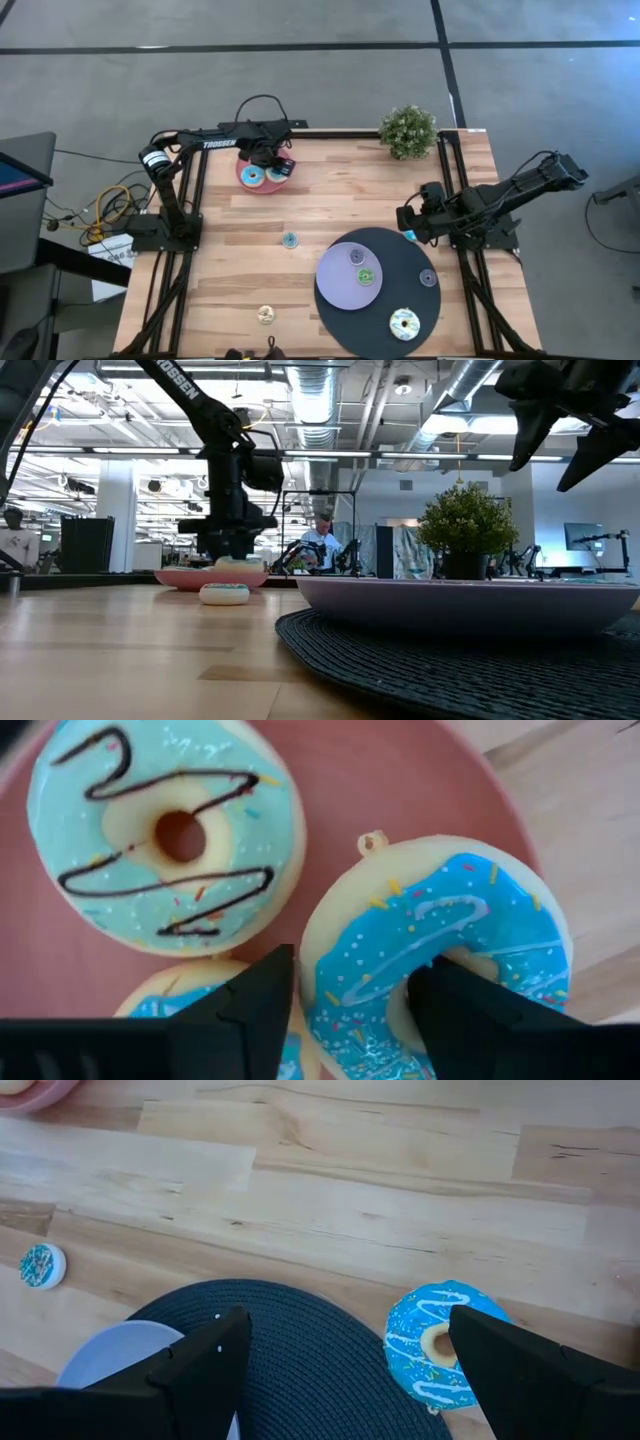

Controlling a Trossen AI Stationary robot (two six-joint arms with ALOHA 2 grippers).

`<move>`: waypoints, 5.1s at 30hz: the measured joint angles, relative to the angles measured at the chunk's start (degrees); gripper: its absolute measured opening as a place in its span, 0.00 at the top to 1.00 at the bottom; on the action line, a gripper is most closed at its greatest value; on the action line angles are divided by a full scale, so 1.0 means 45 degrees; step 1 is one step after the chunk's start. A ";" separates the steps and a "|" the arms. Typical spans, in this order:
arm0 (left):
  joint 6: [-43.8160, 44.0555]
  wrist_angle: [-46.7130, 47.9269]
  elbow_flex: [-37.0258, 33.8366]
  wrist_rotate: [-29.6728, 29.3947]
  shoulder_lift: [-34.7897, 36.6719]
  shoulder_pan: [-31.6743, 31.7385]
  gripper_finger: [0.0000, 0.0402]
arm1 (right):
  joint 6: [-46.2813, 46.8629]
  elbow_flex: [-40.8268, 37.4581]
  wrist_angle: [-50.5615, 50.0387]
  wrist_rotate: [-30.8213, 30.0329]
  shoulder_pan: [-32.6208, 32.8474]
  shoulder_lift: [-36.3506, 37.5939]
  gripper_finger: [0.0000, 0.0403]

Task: Pick & Place donuts
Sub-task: Put the top large blue donut on the pink plate, then put the small purple donut on the purple plate

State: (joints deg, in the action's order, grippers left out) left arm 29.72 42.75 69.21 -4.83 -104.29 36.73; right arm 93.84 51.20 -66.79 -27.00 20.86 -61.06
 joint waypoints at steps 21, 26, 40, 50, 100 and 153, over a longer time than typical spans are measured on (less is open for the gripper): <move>0.0027 0.1488 0.1506 -0.0681 0.0183 -0.0014 0.41 | -0.0971 0.0002 0.0250 0.0000 0.0000 -0.0002 0.19; -0.0715 0.1959 0.2478 -0.1105 0.0609 -0.0108 0.41 | -0.0971 0.0003 0.0298 -0.0001 0.0000 -0.0003 0.19; -0.7847 -0.0429 0.4551 0.1562 0.1355 -0.1852 0.90 | -0.0962 0.0000 0.1219 -0.0340 0.0000 -0.0024 0.19; -0.6672 -0.2292 0.4551 0.2681 0.1350 -0.4058 0.93 | -0.0971 0.0005 0.1348 -0.0335 -0.0005 -0.0024 0.19; -0.1129 -0.8823 -1.0006 -0.1561 1.7058 -1.3420 1.00 | 0.3716 0.3051 0.0758 0.5998 0.3501 -0.5689 0.20; -0.0783 -0.8759 -1.0006 -0.3596 1.7082 -1.3410 1.00 | 0.7825 -0.2885 0.4494 0.6625 0.5192 -0.4584 0.37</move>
State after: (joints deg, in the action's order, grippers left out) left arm 26.20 3.33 24.18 -21.02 -27.42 -23.62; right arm 129.05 38.22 -46.57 2.81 44.23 -81.69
